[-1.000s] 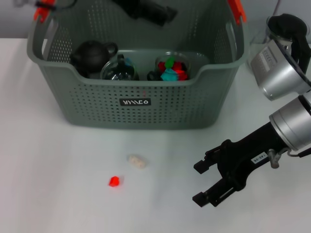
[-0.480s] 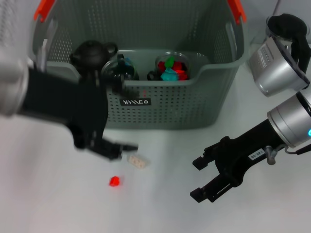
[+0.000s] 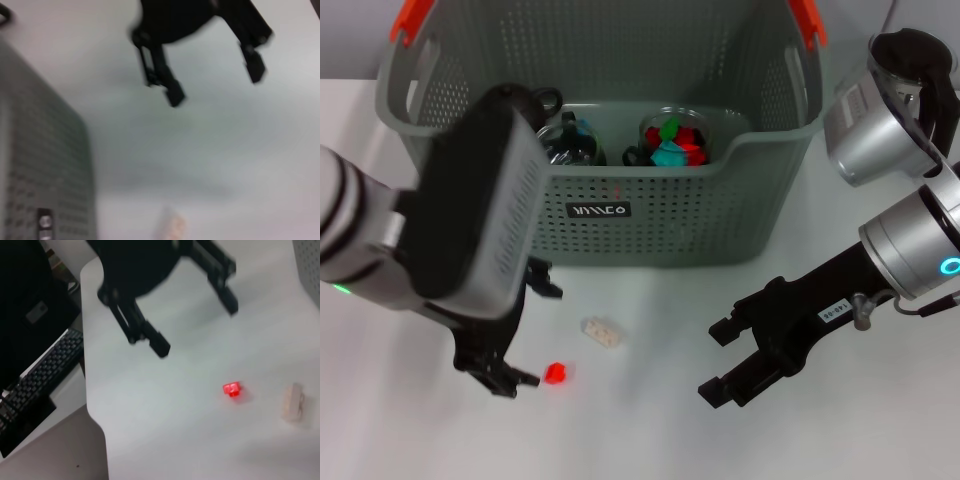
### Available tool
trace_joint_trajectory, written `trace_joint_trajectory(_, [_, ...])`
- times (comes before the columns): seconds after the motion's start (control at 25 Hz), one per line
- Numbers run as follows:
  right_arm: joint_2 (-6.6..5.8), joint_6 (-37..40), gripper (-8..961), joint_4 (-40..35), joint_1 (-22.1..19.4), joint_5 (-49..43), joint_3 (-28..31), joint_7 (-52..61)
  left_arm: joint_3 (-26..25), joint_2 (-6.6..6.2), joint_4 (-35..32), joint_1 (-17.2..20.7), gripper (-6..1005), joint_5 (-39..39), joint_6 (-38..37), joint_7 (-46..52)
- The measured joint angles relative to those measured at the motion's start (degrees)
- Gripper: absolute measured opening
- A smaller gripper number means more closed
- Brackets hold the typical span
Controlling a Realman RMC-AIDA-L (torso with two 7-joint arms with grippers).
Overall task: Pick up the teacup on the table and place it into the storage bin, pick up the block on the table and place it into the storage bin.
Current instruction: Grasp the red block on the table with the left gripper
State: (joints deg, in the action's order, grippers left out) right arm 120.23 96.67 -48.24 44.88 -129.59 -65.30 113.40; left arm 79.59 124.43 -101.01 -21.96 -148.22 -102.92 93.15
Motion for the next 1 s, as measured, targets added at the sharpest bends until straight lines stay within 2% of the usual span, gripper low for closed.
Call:
trace_joint_trajectory(0.32, [0.10,-0.46,946,0.75,0.78,0.05,-0.09,0.66,11.16,0.02,9.04,-4.31,888,-7.00,3.73,1.07])
trace_joint_trajectory(0.48, [0.10,-0.98,946,1.72,0.88,0.05,-0.09,0.60,13.65,0.02,13.43,-6.43,888,-8.57,5.47,1.10])
trace_joint_trajectory(0.72, [0.10,-1.49,947,2.12,0.90,0.05,-0.09,0.63,14.56,0.02,19.58,-10.15,887,-9.16,7.28,1.59])
trace_joint_trajectory(1.0, [0.09,-1.52,947,2.22,0.54,0.59,-0.09,0.71,14.61,0.02,23.18,-11.42,881,-9.20,10.22,1.61])
